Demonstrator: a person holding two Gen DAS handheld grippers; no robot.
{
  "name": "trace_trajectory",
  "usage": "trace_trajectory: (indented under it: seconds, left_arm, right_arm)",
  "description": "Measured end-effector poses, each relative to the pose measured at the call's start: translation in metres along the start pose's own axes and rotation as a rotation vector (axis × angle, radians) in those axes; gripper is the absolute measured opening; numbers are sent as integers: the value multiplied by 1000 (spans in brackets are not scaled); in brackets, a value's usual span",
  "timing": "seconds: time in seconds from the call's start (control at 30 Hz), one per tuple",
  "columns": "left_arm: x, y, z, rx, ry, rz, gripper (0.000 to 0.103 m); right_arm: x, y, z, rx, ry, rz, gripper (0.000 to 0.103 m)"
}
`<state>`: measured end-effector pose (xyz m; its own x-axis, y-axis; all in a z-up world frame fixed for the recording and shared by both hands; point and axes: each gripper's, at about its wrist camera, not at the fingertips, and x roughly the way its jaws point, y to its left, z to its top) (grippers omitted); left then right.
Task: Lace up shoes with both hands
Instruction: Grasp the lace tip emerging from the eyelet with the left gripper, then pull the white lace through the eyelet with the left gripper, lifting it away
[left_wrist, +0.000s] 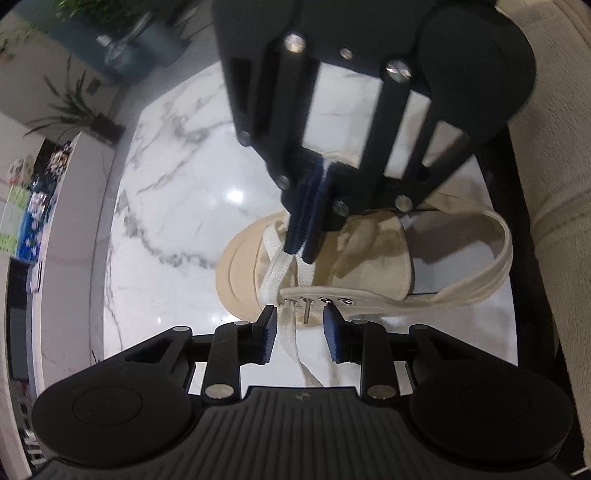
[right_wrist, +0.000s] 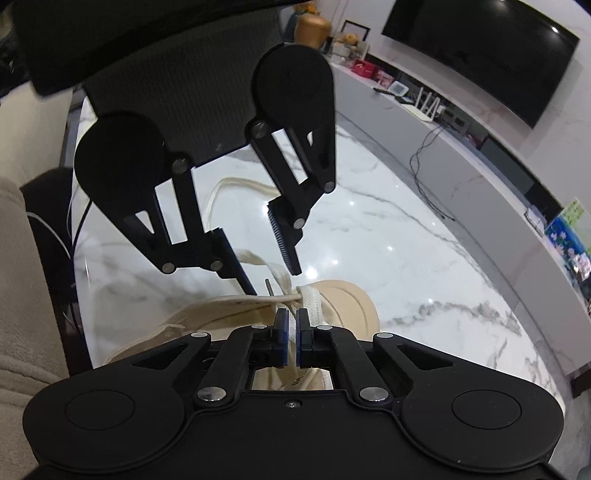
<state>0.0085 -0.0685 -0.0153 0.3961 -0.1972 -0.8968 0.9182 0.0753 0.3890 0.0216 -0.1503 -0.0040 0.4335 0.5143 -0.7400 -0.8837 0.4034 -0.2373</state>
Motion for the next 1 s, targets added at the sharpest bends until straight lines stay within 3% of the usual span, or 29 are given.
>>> trace_trajectory:
  seconds: [0.23, 0.53, 0.7, 1.0]
  left_arm:
    - [13, -2, 4, 64, 33, -21, 15]
    - [22, 2, 8, 65, 61, -38, 14]
    - [20, 0, 13, 69, 57, 2, 5]
    - [19, -3, 15, 50, 67, 24, 2]
  right_arm:
    - [-7, 5, 0, 18, -16, -11, 2]
    - [-8, 7, -4, 45, -15, -16, 2]
    - [-7, 5, -6, 80, -15, -18, 2]
    - [-5, 3, -4, 111, -22, -37, 3]
